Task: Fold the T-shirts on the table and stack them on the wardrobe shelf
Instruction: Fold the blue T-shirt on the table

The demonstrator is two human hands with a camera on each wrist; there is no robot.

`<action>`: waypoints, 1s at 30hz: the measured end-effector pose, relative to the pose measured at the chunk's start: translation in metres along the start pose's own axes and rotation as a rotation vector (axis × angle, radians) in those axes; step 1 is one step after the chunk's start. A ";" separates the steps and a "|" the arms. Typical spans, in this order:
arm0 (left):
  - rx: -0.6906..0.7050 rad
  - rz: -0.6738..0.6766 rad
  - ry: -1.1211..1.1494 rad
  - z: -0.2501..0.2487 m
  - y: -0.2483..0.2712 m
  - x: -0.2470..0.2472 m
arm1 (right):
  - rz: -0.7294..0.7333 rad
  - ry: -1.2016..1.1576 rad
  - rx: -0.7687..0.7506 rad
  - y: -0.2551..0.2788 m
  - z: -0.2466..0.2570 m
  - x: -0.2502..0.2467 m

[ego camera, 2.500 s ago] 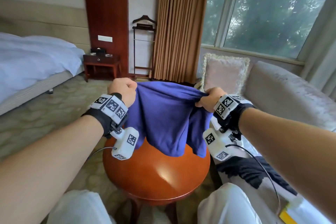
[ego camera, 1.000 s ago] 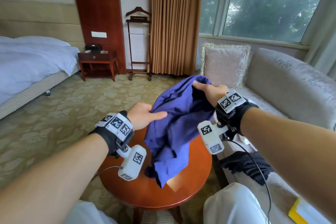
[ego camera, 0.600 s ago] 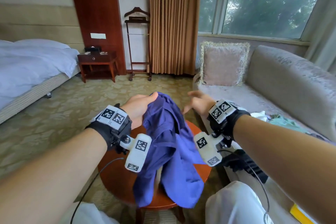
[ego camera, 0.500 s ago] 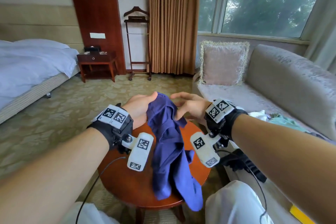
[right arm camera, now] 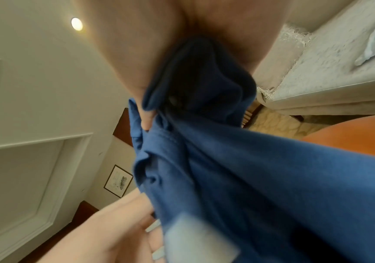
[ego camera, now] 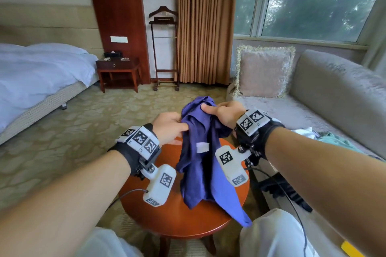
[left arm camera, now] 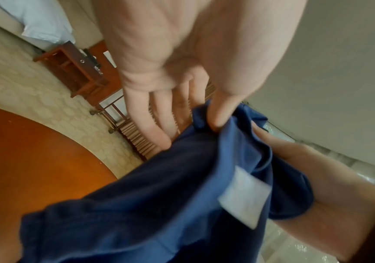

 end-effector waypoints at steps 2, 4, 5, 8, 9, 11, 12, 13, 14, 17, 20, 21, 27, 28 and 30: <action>0.034 -0.133 0.078 -0.001 -0.003 -0.010 | -0.023 0.008 0.029 0.003 -0.001 -0.004; 0.063 -0.243 0.153 -0.006 -0.006 -0.020 | -0.092 0.048 0.069 0.006 -0.005 -0.013; 0.087 -0.278 0.190 -0.009 -0.006 -0.024 | -0.122 0.103 0.092 0.007 -0.006 -0.017; 0.161 -0.299 0.267 -0.019 -0.002 -0.027 | -0.144 0.273 0.161 0.012 -0.007 -0.023; 0.201 -0.298 0.248 -0.020 -0.003 -0.027 | -0.134 0.316 0.163 0.015 -0.005 -0.021; 0.259 -0.287 0.179 -0.023 -0.005 -0.026 | -0.079 0.345 0.110 0.014 -0.002 -0.014; 0.263 -0.260 0.146 -0.024 -0.006 -0.023 | -0.029 0.297 0.051 0.013 0.000 -0.010; 0.262 -0.226 0.116 -0.025 -0.007 -0.020 | 0.048 0.197 -0.017 0.013 0.003 -0.004; 0.260 -0.185 0.095 -0.025 -0.009 -0.017 | 0.155 0.096 -0.061 0.016 0.008 0.003; 0.261 -0.114 0.066 -0.028 -0.005 -0.009 | 0.318 0.137 -0.116 0.017 0.018 0.014; 0.219 -0.155 0.049 -0.025 -0.003 -0.009 | 0.211 0.248 -0.161 0.019 0.025 0.013; 0.181 -0.177 0.053 -0.024 -0.003 -0.009 | 0.170 0.225 -0.176 0.019 0.027 0.009; -0.022 0.015 0.186 -0.006 0.001 0.008 | -0.032 0.007 -0.236 0.023 0.040 -0.002; -0.022 0.048 0.162 -0.005 0.003 0.011 | -0.056 -0.021 -0.242 0.024 0.041 -0.002; -0.002 0.085 0.088 -0.006 0.008 0.015 | -0.111 -0.076 -0.267 0.024 0.044 -0.005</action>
Point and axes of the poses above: each hand's wrist, its own y-axis away from the middle knuckle, its own x-axis out of the palm, z = x × y, the point moved 3 cm from there along -y, towards the middle knuckle, and after that the axes turned 12 degrees about z, right-handed, at the moved point
